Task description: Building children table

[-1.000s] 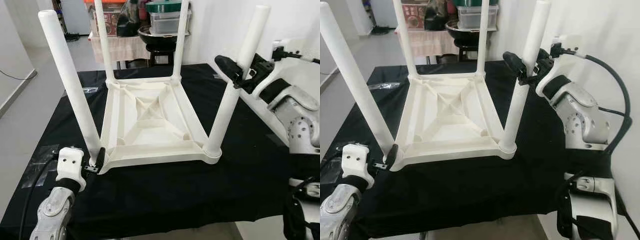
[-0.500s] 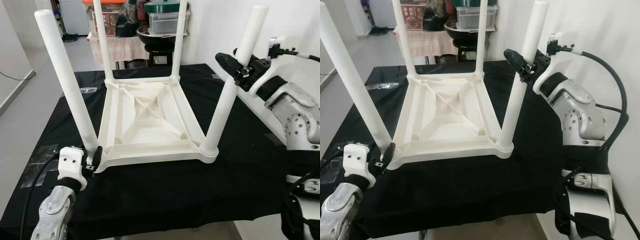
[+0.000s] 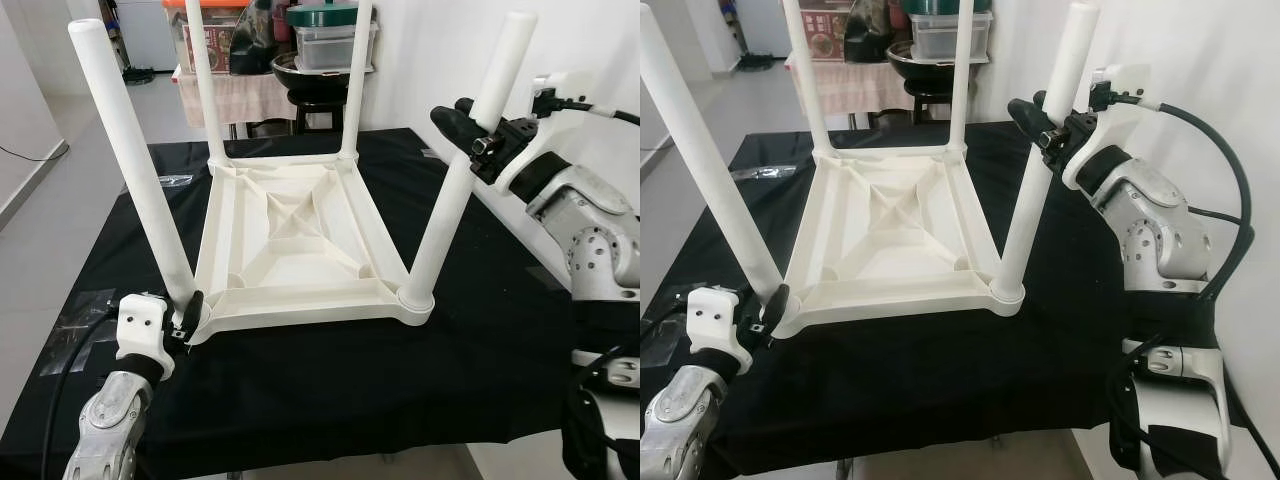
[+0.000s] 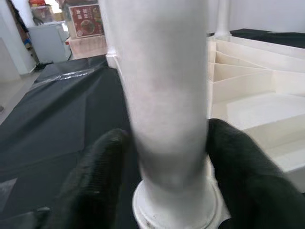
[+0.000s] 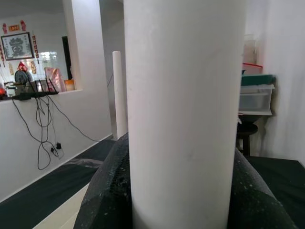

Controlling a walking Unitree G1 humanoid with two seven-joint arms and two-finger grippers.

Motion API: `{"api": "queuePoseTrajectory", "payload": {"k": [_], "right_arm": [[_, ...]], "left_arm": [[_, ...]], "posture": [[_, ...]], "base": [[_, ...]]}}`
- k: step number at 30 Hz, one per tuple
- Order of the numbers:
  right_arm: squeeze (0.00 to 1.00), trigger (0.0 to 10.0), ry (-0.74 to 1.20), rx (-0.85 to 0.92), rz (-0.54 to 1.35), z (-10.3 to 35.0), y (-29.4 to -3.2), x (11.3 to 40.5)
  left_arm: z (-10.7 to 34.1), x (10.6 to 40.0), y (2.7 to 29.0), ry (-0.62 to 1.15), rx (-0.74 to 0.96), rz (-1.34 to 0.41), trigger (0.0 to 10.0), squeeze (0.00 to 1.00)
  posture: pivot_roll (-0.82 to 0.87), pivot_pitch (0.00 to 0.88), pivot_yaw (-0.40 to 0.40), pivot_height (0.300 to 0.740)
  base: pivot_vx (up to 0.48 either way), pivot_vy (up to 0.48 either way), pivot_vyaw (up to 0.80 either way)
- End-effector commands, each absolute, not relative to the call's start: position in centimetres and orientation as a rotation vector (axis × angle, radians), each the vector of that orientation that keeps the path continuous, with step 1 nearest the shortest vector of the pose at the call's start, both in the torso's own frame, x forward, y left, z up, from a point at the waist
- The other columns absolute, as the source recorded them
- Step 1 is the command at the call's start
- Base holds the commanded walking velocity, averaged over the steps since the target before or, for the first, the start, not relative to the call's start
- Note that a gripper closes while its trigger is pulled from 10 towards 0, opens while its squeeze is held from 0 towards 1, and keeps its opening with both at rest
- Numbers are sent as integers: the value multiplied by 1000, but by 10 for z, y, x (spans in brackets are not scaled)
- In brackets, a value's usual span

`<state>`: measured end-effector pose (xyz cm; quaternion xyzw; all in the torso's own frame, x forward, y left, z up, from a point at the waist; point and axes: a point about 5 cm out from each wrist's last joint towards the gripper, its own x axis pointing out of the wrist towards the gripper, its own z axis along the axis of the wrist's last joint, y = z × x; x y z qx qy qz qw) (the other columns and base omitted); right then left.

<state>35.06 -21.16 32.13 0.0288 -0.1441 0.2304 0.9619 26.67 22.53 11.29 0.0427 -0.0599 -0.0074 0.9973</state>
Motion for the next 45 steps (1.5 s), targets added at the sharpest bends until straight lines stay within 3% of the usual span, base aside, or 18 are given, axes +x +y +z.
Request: {"api": "queuePoseTrajectory", "payload": {"k": [1,9,10,11,12,22,33,34,35,36,37,45], "right_arm": [[0,0,-300,59,448,327,-214,351],[0,0,-305,62,466,328,-211,349],[0,0,-306,62,471,329,-211,349],[0,0,-306,62,471,329,-211,349],[0,0,-307,62,475,329,-210,349],[0,0,-320,59,485,332,-210,345],[0,0,-327,64,497,332,-208,343],[0,0,-328,64,499,332,-208,342],[0,0,-328,64,499,332,-208,342],[0,0,-330,65,501,333,-208,341],[0,0,-331,65,502,333,-208,341],[0,0,-332,66,507,333,-208,341]], "left_arm": [[102,261,245,-58,73,80,10000,1000],[111,269,252,-69,54,99,10000,988],[109,272,252,-60,47,93,10000,200],[109,272,252,-60,47,93,10000,200],[108,273,253,-53,44,87,10000,20],[118,296,249,-60,44,-44,10000,0],[125,311,266,-63,82,29,10000,0],[122,311,268,-54,76,32,8235,0],[122,311,268,-54,76,32,8235,0],[119,310,269,-45,73,36,2863,0],[116,309,269,-39,69,36,0,0],[110,306,274,-26,59,49,0,0]], "posture": [[-76,0,-40,740],[-77,0,-37,740],[-82,0,-34,740],[-82,0,-34,740],[-82,0,-34,740],[-103,0,-24,740],[-103,0,-13,740],[-102,0,-12,740],[-102,0,-12,740],[-101,0,-13,740],[-101,0,-13,740],[-100,0,-14,740]], "base": [[0,0,0],[0,0,0],[0,0,0],[0,0,0],[0,0,0],[0,0,0],[0,0,0],[0,0,0],[0,0,0],[0,0,0],[0,0,0],[0,0,0]]}}
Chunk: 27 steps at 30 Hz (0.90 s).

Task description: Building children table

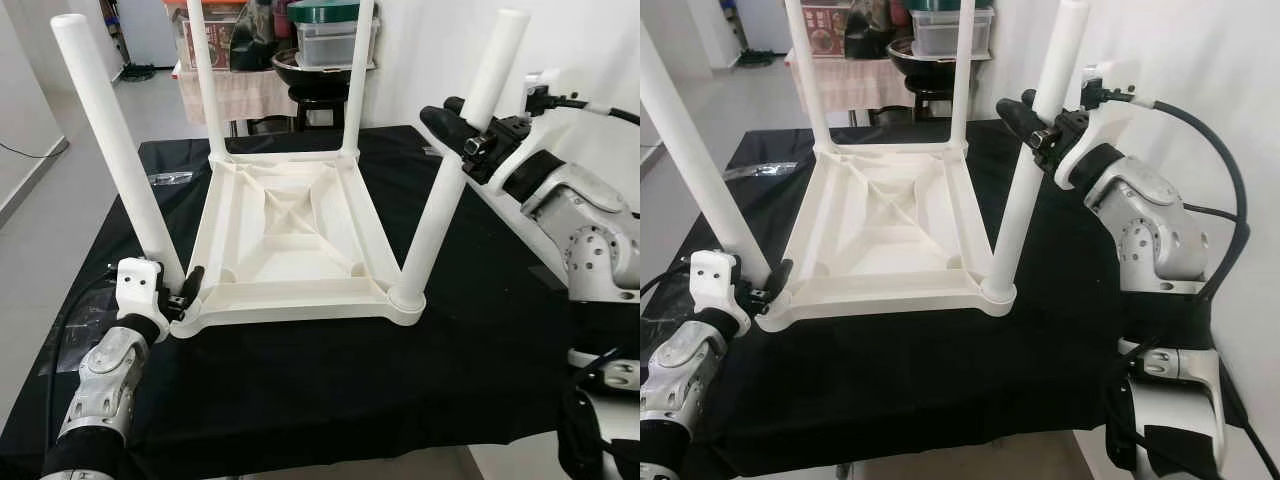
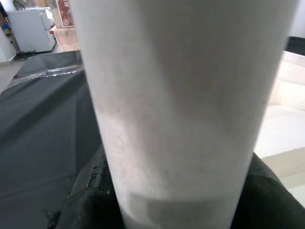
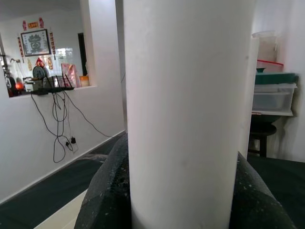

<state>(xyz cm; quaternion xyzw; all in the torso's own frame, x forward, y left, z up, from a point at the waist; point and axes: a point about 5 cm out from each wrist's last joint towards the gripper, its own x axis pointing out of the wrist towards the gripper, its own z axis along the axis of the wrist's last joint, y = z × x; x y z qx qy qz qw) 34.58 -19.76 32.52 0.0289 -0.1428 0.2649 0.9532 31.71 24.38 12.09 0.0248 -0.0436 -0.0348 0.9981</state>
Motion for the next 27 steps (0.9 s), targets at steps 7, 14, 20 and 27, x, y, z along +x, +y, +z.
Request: {"api": "queuePoseTrajectory", "payload": {"k": [7,14,20,27], "right_arm": [[0,0,-322,67,509,330,-206,341],[0,0,-277,85,479,317,-205,344],[0,0,-122,268,276,274,-205,357],[0,0,120,473,104,209,-180,356]], "left_arm": [[108,307,275,-28,47,50,0,0],[138,312,285,-121,54,71,0,0],[274,319,291,-474,190,-14,4549,0],[406,297,264,-786,291,-187,10000,0]], "posture": [[-101,0,-13,740],[-100,0,-11,740],[-74,0,-6,740],[-47,0,4,740]], "base": [[0,0,0],[0,0,0],[0,0,0],[0,0,0]]}}
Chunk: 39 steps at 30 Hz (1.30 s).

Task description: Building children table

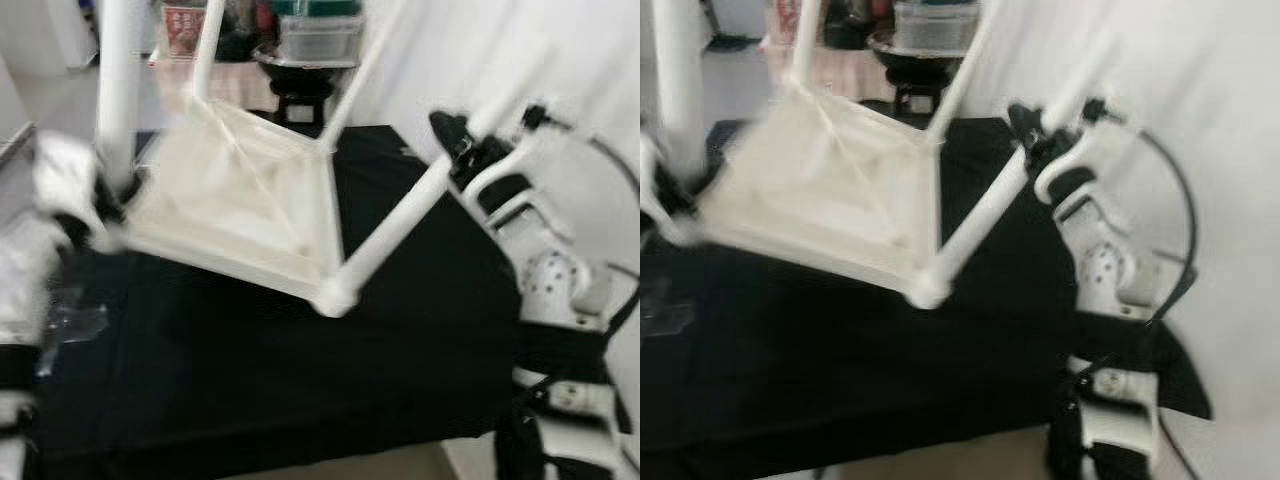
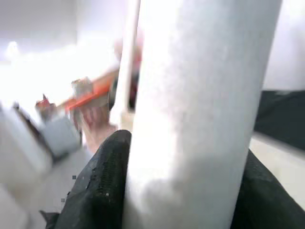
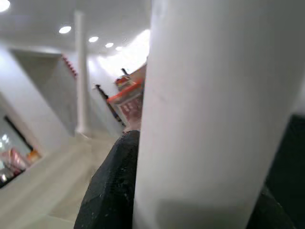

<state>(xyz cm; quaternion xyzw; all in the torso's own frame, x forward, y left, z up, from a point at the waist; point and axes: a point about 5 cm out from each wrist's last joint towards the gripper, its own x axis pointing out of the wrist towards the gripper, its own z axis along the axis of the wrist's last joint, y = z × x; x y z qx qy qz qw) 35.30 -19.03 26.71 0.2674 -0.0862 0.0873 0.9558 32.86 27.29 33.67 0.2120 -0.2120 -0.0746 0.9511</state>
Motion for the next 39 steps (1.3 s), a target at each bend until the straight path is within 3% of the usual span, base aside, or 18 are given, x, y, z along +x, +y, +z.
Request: {"api": "queuePoseTrajectory", "payload": {"k": [1,6,9,10,11,12,14,15,16,17,18,19,20,33,34,35,36,39], "right_arm": [[0,0,166,494,81,198,-173,355],[0,235,239,543,54,182,-163,355],[0,275,423,675,-13,146,-153,355],[0,1569,492,719,-46,132,-150,354],[0,3961,548,725,-97,118,-150,355],[0,9373,559,728,-137,109,-152,356],[0,9373,559,729,-162,105,-153,357],[0,10000,557,717,-202,100,-155,359],[0,10000,557,717,-202,100,-155,359],[0,10000,556,711,-238,96,-157,361],[0,10000,556,711,-238,96,-157,361],[290,10000,539,720,-250,94,-159,363],[1000,10000,537,741,-274,91,-160,364],[1000,10000,536,831,-399,80,-171,357],[1000,10000,531,852,-393,79,-172,354],[1000,10000,528,866,-389,79,-172,352],[1000,10000,497,897,-365,82,-171,348],[1000,10000,455,936,-323,89,-170,335]], "left_arm": [[428,291,255,-840,295,-236,10000,0],[459,282,239,-912,282,-321,10000,0],[495,270,206,-970,256,-489,10000,0],[506,266,194,-980,247,-554,10000,0],[512,266,182,-981,231,-619,10000,0],[514,271,172,-966,214,-666,10000,0],[514,274,167,-952,207,-692,10000,0],[512,280,159,-926,196,-736,10000,471],[512,280,159,-926,196,-736,10000,471],[508,286,150,-901,169,-779,10000,1000],[508,286,150,-901,169,-779,10000,1000],[505,291,142,-876,154,-818,10000,1000],[501,294,135,-855,138,-854,10000,1000],[491,300,122,-762,80,-976,10000,1000],[486,298,122,-754,81,-1003,10000,306],[482,297,122,-749,83,-1021,10000,306],[476,295,122,-736,83,-1045,10000,0],[465,291,123,-716,84,-1082,10000,0]], "posture": [[-39,0,9,740],[-28,0,17,740],[-25,0,37,740],[-25,0,37,740],[-32,0,51,740],[-32,0,62,740],[-32,0,62,740],[-37,0,74,740],[-37,0,74,740],[-37,0,86,740],[-37,0,86,740],[-32,0,92,740],[-32,0,96,740],[-51,0,91,740],[-61,0,86,740],[-61,0,86,740],[-69,0,83,740],[-82,0,81,740]], "base": [[0,0,0],[0,0,0],[0,0,0],[0,0,0],[0,0,0],[0,0,0],[0,0,0],[0,0,0],[0,0,0],[0,0,0],[0,0,0],[0,0,0],[0,0,0],[0,0,0],[0,0,0],[0,0,0],[0,0,0],[0,0,0]]}}
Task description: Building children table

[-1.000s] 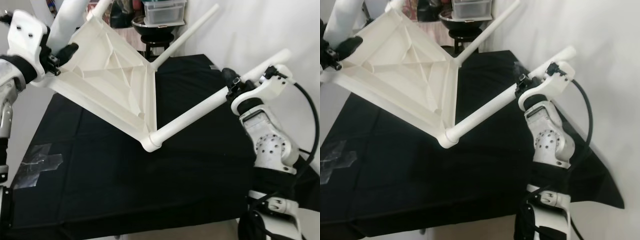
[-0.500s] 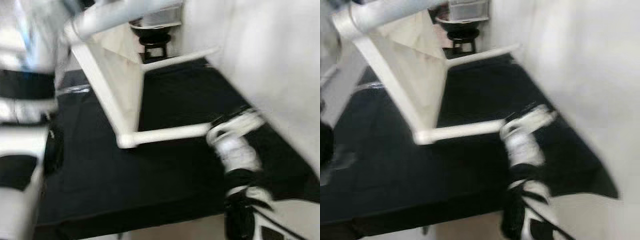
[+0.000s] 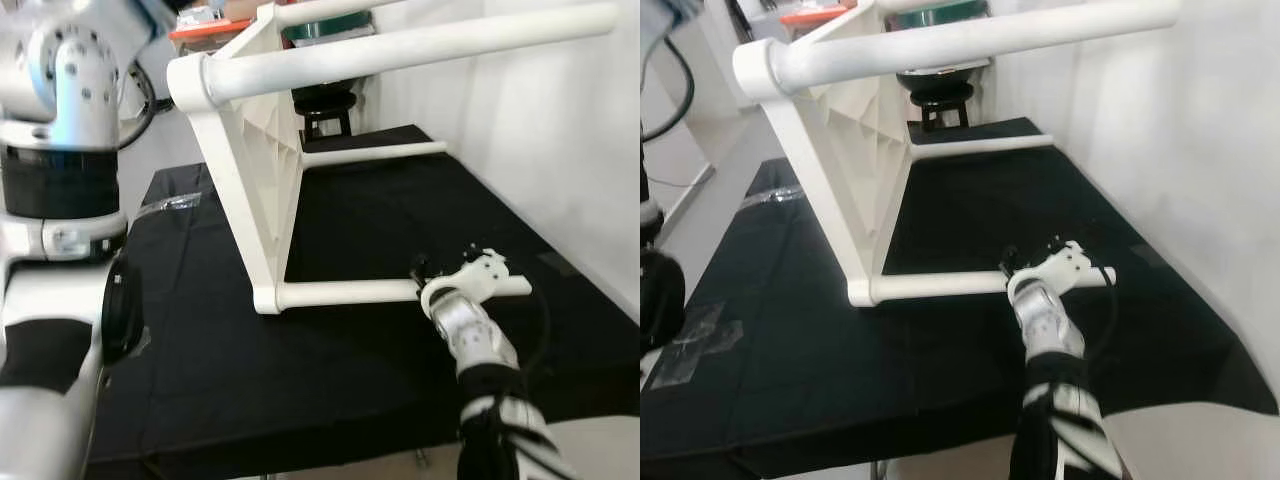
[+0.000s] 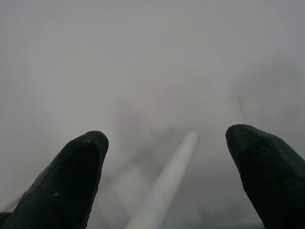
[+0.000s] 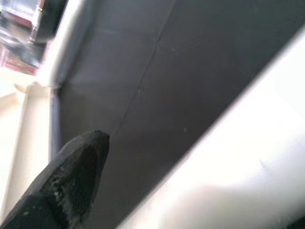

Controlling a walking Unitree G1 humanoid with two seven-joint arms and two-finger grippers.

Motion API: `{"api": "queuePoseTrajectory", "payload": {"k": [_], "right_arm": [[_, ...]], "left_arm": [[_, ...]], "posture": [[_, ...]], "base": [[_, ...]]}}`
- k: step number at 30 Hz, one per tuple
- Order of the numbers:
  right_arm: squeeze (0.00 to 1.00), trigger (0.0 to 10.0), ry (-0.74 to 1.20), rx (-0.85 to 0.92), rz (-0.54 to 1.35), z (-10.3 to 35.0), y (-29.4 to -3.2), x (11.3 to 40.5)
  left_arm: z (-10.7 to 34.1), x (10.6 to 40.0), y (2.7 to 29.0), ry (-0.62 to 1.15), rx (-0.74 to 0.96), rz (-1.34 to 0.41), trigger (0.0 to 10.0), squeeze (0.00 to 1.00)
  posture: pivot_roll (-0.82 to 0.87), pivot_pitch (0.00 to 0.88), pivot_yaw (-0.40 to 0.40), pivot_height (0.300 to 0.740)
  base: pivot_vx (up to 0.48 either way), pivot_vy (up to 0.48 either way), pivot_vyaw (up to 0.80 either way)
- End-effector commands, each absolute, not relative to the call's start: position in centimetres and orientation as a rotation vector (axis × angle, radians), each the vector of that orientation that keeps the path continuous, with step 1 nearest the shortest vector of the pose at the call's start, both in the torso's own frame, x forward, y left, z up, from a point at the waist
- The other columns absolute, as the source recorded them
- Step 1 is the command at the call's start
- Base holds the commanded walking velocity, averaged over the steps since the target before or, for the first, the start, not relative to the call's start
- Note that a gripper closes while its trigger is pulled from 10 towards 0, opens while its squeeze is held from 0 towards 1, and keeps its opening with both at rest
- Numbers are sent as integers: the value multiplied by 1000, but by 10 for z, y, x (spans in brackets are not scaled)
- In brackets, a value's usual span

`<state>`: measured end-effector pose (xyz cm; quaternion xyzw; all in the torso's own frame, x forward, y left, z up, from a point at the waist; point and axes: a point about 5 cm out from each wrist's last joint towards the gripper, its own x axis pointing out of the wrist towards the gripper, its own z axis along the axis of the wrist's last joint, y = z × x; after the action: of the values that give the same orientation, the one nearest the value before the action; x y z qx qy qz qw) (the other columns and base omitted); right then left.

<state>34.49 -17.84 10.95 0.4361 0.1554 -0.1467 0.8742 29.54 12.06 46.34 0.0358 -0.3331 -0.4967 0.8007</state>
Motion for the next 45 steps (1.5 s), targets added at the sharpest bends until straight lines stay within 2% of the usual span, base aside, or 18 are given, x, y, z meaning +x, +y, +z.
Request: {"api": "queuePoseTrajectory", "payload": {"k": [1,4,5,10,11,12,16,19,23,24,27,33,36,45], "right_arm": [[1000,10000,432,954,-300,94,-169,328],[1000,10000,374,1042,-258,107,-172,292],[1000,10000,374,1042,-258,107,-172,292],[1000,10000,339,1147,-165,120,-172,253],[275,10000,334,1166,-91,125,-171,233],[0,10000,336,1176,-36,128,-170,220],[0,10000,286,1090,125,144,-171,205],[0,10000,154,931,288,177,-167,225],[0,10000,124,897,330,186,-163,231],[0,10000,64,761,403,201,-153,251],[0,10000,23,669,387,209,-148,274],[0,10000,25,543,314,206,-150,287],[0,10000,-23,355,183,209,-161,308],[0,10000,-43,278,130,209,-173,318]], "left_arm": [[461,290,124,-707,89,-1095,10000,0],[452,286,128,-682,90,-1125,10000,0],[452,286,128,-682,90,-1125,10000,0],[447,282,133,-666,92,-1140,10000,0],[444,282,134,-658,88,-1138,10000,0],[442,282,134,-652,84,-1136,10000,0],[438,280,134,-641,56,-1145,10000,0],[424,268,129,-609,25,-1270,10000,0],[420,263,128,-597,19,-1318,10000,0],[410,249,128,-600,31,-1404,10000,0],[403,242,136,-606,-40,-1389,10000,0],[386,246,149,-566,-96,-1325,10000,0],[325,258,166,-399,-252,-1222,10000,0],[292,249,156,-309,-326,-1260,10000,0]], "posture": [[-84,0,80,740],[-91,0,76,740],[-91,0,76,740],[-103,16,68,740],[-111,23,68,740],[-113,26,66,740],[-122,27,73,740],[-133,24,78,740],[-133,24,79,740],[-124,12,77,740],[-108,1,75,740],[-93,0,71,740],[-90,0,62,740],[-92,0,53,740]], "base": [[0,0,0],[0,0,0],[0,0,0],[0,0,0],[0,0,0],[0,0,0],[0,0,0],[0,0,0],[0,0,0],[0,0,0],[0,0,0],[0,0,0],[0,0,0],[0,0,0]]}}
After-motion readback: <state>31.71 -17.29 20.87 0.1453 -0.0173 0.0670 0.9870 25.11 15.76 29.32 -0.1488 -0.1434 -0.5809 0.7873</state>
